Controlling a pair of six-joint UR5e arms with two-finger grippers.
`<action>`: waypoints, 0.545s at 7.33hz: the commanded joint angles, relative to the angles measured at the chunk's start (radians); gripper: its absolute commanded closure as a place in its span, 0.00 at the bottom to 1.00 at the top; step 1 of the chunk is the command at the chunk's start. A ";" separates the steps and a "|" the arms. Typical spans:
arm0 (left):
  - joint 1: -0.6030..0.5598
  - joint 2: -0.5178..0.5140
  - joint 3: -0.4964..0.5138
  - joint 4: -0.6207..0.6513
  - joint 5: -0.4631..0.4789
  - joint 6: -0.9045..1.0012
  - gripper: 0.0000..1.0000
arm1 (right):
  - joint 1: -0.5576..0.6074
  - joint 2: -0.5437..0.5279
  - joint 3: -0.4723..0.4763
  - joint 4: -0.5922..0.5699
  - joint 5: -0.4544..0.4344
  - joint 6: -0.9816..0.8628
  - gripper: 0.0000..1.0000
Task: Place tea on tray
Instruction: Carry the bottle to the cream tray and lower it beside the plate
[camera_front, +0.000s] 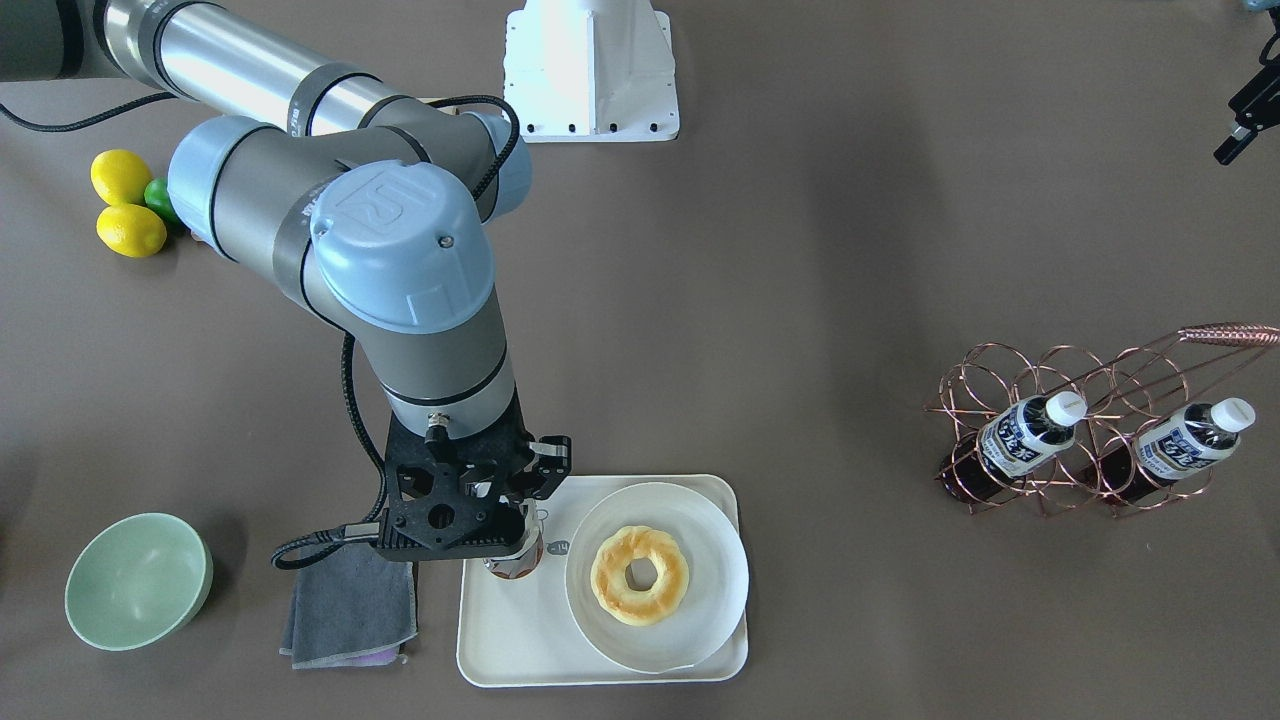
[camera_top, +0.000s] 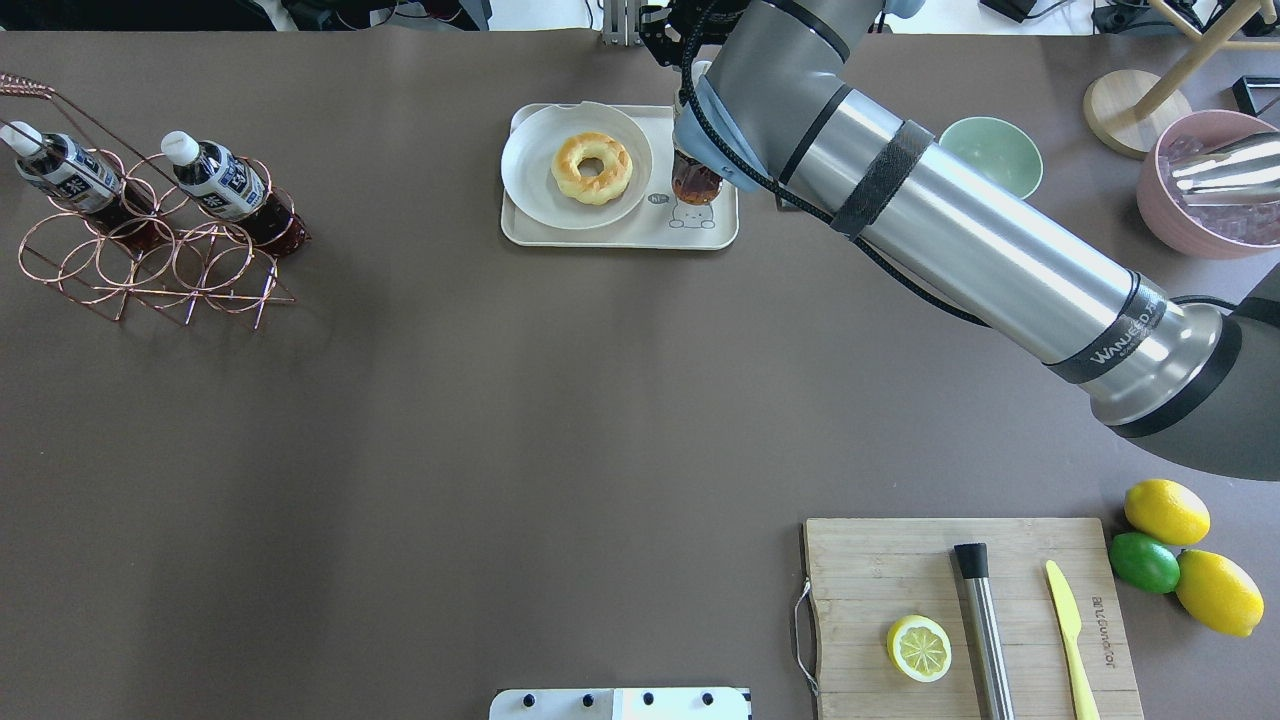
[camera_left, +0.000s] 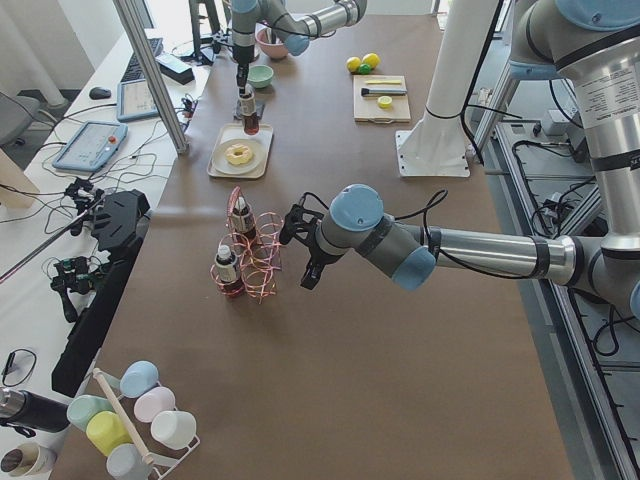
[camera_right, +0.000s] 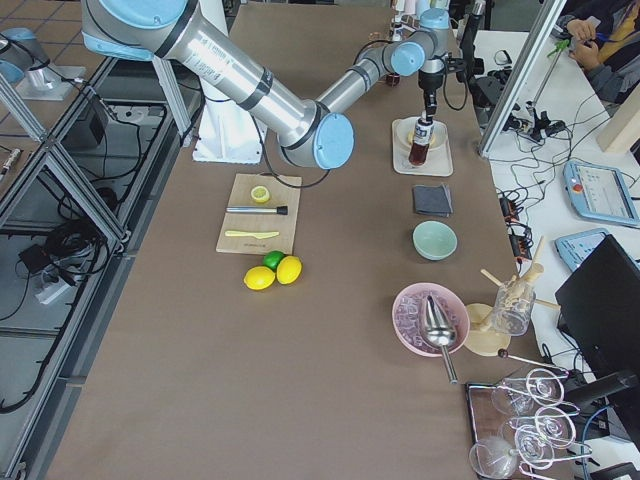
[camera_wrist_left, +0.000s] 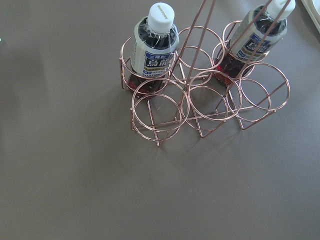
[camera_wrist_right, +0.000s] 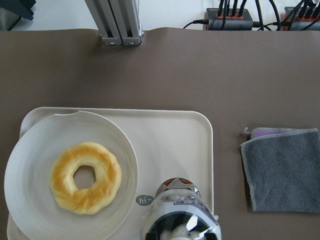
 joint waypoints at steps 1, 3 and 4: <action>0.000 0.008 0.002 -0.012 -0.009 -0.006 0.03 | 0.001 -0.017 -0.024 0.042 0.001 -0.003 1.00; 0.001 0.008 0.006 -0.014 -0.009 -0.006 0.03 | 0.003 -0.019 -0.024 0.053 0.001 -0.001 1.00; 0.001 0.008 0.005 -0.014 -0.009 -0.006 0.03 | 0.003 -0.019 -0.024 0.053 0.001 0.001 1.00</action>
